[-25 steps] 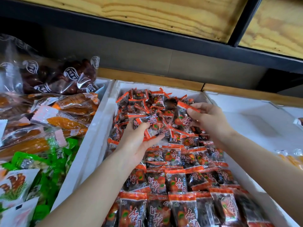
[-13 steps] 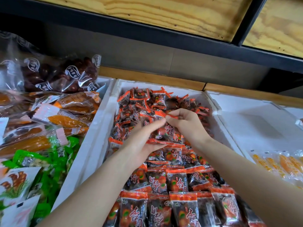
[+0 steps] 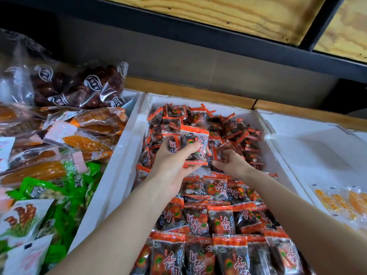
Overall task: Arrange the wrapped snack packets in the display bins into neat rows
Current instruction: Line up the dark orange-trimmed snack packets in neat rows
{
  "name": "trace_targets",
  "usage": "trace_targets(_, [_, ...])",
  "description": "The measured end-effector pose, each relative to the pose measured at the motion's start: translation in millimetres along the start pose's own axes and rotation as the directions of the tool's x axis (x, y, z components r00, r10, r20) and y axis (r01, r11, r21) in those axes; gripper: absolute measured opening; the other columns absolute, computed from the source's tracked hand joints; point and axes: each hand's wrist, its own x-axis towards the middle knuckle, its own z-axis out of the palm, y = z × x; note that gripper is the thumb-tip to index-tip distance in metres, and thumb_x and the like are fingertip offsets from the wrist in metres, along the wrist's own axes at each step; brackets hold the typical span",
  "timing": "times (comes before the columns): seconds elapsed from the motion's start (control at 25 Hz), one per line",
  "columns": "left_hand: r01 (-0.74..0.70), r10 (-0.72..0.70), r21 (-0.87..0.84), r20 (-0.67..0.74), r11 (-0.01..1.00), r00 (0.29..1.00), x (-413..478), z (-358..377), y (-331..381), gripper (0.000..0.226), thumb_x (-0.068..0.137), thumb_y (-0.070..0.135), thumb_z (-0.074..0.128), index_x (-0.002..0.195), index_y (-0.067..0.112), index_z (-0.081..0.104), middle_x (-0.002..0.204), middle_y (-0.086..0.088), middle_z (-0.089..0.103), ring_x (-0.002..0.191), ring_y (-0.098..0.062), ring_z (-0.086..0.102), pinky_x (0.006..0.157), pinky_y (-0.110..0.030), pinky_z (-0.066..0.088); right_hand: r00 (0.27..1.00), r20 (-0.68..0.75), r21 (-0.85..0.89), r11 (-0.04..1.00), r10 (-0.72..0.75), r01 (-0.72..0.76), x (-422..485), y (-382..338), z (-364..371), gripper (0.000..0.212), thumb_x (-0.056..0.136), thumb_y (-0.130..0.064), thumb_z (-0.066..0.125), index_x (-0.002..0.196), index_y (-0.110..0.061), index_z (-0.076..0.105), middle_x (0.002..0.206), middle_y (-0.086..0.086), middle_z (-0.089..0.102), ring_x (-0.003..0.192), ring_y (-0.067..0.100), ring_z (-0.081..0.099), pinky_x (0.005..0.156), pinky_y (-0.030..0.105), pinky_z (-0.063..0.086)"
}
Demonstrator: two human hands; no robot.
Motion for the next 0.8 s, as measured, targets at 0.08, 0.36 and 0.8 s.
trace_targets(0.08, [-0.015,0.015,0.008,0.004,1.0,1.0,0,1,0,0.037,0.078,0.002,0.074,0.099,0.028,0.059,0.102,0.003,0.07,0.098,-0.013,0.064,0.086,-0.045,0.055,1.0,-0.013,-0.026,1.0,0.001,-0.001,6,-6,5,0.046,0.088,-0.032,0.064,0.123,-0.008,0.048,0.116,-0.001,0.055,0.112,0.022,0.054,0.097,0.031,0.042])
trace_targets(0.36, [-0.039,0.039,-0.008,0.014,0.999,0.999,3,0,0,0.039,0.078,-0.001,0.074,0.09,0.033,0.058,0.083,0.011,0.071,0.086,-0.007,0.063,0.086,-0.045,0.055,0.967,-0.226,0.013,0.993,0.118,-0.118,11,-23,15,0.045,0.081,-0.028,0.073,0.112,0.003,0.061,0.11,0.017,0.065,0.097,0.03,0.062,0.086,0.035,0.048])
trace_targets(0.8, [-0.093,0.09,0.077,0.043,0.993,0.995,-18,3,-4,0.039,0.08,0.005,0.073,0.094,0.036,0.054,0.098,0.011,0.066,0.095,-0.006,0.061,0.079,-0.041,0.055,0.921,-0.381,0.179,0.984,0.078,-0.009,-36,-24,-41,0.02,0.08,-0.024,0.074,0.069,-0.022,0.057,0.081,0.003,0.064,0.074,0.021,0.063,0.076,0.032,0.051])
